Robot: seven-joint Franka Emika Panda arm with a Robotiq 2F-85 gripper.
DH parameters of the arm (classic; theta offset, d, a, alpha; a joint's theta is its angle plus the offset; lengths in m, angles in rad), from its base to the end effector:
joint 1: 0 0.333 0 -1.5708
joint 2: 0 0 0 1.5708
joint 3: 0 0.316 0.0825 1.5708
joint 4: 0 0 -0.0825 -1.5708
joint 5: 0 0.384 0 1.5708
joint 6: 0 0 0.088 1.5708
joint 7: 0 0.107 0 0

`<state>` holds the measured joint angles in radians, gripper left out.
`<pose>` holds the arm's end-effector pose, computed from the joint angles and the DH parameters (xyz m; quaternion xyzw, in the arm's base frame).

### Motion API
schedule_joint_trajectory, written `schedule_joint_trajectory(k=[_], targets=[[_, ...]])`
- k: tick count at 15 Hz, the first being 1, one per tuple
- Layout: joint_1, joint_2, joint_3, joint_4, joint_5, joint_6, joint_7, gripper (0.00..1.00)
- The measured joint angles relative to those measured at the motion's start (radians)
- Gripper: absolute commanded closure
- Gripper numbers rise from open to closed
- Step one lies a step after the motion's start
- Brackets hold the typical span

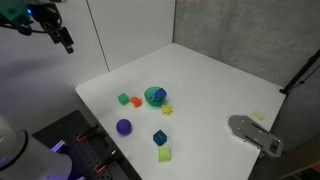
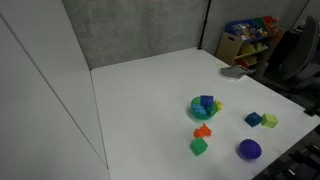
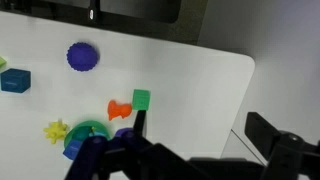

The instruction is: Remove the blue block from the green bowl and put it on the table.

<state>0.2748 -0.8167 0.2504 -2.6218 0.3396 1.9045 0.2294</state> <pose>0.2655 0.1878 0.4947 -0.9943 -0.0642 -0.0189 0.0829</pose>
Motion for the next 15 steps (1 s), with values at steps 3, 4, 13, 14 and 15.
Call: schedule_joint_trajectory(k=[3, 4, 13, 14, 15], targets=[[0.0, 0.0, 0.0, 0.0, 0.0, 0.0, 0.0, 0.0], [0.0, 0.0, 0.0, 0.0, 0.0, 0.0, 0.0, 0.0], [-0.074, 0.131, 0.008, 0.104, -0.021, 0.047, 0.0, 0.0], [-0.082, 0.169, 0.009, 0.132, -0.025, 0.056, 0.0, 0.0], [-0.088, 0.207, 0.01, 0.157, -0.029, 0.064, 0.0, 0.0]])
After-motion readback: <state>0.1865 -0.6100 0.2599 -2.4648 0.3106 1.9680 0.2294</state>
